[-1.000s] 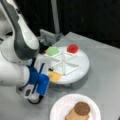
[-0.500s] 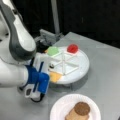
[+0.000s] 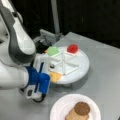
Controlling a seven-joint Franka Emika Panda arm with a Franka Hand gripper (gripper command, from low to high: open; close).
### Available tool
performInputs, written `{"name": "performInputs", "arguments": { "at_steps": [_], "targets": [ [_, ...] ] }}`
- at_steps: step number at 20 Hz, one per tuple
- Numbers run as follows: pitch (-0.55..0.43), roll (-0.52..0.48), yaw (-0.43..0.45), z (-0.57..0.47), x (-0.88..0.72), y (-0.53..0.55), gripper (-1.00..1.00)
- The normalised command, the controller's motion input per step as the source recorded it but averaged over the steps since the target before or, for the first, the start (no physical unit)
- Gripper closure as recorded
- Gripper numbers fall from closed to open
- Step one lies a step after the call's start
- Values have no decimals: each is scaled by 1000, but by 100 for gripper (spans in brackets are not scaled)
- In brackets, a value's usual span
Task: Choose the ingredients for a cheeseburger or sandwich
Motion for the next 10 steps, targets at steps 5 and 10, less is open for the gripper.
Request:
{"name": "performInputs", "arguments": {
  "at_steps": [5, 10],
  "targets": [
    [-32, 310, 122, -98, 250, -268, -100],
    [-44, 280, 133, -95, 212, -256, -100]
  ]
}}
